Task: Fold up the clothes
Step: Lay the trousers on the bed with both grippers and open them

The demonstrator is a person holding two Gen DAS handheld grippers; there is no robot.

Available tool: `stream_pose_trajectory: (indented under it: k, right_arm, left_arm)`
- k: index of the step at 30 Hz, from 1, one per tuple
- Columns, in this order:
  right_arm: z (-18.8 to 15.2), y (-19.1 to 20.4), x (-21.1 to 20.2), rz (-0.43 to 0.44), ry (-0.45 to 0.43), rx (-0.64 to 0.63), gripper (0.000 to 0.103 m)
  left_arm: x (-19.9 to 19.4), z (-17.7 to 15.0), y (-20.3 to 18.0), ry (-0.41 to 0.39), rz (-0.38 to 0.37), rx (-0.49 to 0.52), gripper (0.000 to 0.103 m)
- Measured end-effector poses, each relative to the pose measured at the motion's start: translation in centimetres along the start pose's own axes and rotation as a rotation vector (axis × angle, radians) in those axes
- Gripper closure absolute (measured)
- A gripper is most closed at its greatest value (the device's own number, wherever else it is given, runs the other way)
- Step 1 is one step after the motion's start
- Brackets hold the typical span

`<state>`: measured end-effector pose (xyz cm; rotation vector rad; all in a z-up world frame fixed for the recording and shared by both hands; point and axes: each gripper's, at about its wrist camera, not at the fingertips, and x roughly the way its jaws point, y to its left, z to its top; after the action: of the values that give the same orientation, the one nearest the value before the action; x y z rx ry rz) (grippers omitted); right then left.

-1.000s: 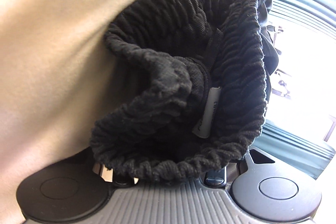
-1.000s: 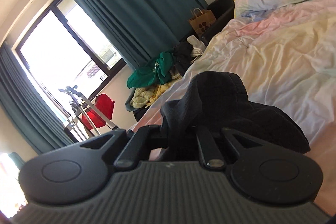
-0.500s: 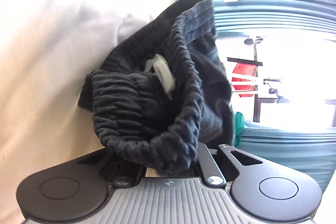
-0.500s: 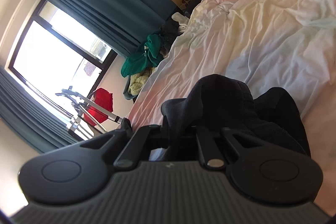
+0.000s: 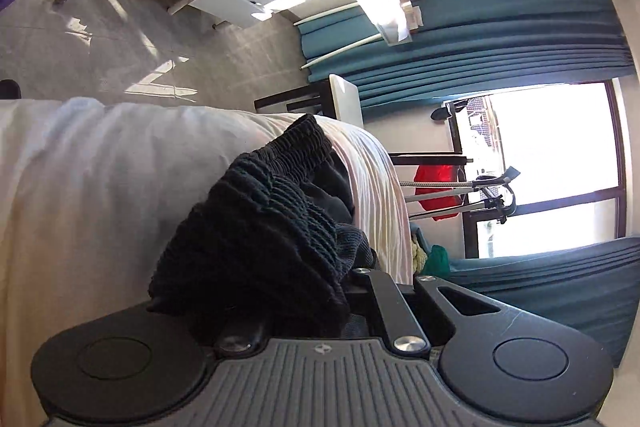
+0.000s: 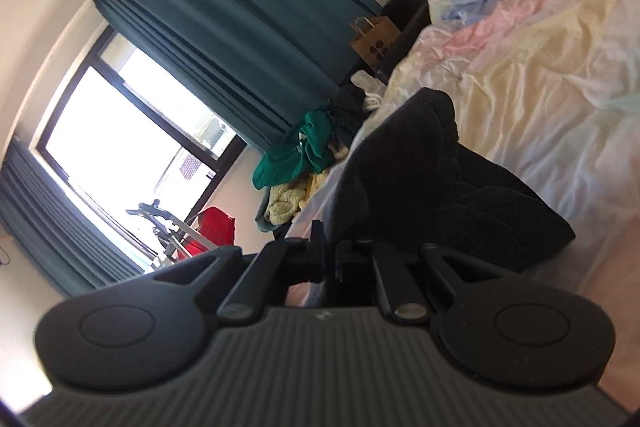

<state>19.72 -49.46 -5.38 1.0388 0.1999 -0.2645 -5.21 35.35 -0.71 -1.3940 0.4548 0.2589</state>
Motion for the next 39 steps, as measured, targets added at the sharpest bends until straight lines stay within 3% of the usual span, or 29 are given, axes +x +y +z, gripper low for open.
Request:
stream_pose_trajectory:
  k: [3,4,6,9,17,19,22,23,25,27,28,31,34,38,39]
  right_arm:
    - [-0.6,-6.9,0.3,-0.128,0.165,0.322,0.095]
    - [-0.9,-8.7,0.5,-0.16,0.196,0.402,0.094]
    - [-1.3,-11.1,0.7,-0.197,0.232,0.493,0.093]
    - [-1.8,-11.6,0.4,-0.212,0.235,0.526,0.092]
    - [-1.9,-8.7,-0.5,-0.225,0.212,0.378,0.091]
    - [-1.8,-8.4,-0.9,-0.256,0.192,0.352,0.086]
    - [-0.9,-7.8,-1.7,-0.313,0.106,0.305,0.078]
    - [-0.7,-7.6,-2.1,-0.33,0.07,0.283,0.075]
    - [0.1,-7.1,-2.5,-0.349,0.02,0.221,0.054]
    - [0.7,-7.0,-2.2,-0.33,0.018,0.187,0.034]
    - [1.0,-7.0,-1.9,-0.319,0.021,0.174,0.031]
    - [1.0,-7.6,-0.6,-0.282,0.087,0.2,0.031]
    - [0.3,-8.1,1.1,-0.264,0.173,0.238,0.031]
    - [-0.5,-7.4,4.9,-0.292,0.25,0.165,0.033]
    - [-0.7,-6.9,6.2,-0.312,0.262,0.122,0.043]
  left_arm:
    - [0.3,1.1,4.3,0.003,0.011,-0.04,0.097]
    - [2.1,1.9,6.4,0.002,0.006,-0.051,0.096]
    - [5.9,3.4,10.0,-0.004,-0.011,-0.066,0.096]
    - [6.5,3.3,10.8,-0.007,-0.019,-0.052,0.095]
    - [10.1,4.4,11.9,0.015,-0.025,-0.114,0.089]
    - [10.4,4.6,12.3,0.018,-0.033,-0.125,0.089]
    - [10.1,4.5,12.3,0.017,-0.019,-0.093,0.086]
    - [9.7,4.5,12.0,0.012,-0.007,-0.078,0.08]
    - [8.6,4.3,11.3,0.0,0.014,-0.05,0.068]
    - [6.9,3.9,10.3,-0.002,0.032,-0.017,0.044]
    - [5.9,3.5,9.6,0.0,0.04,0.013,0.042]
    - [3.2,2.4,7.5,0.001,0.064,0.113,0.04]
    - [1.5,0.5,4.7,-0.034,0.077,0.243,0.03]
    - [1.9,-2.1,0.9,-0.06,0.054,0.366,0.028]
    - [2.2,-2.8,0.0,-0.067,0.04,0.387,0.028]
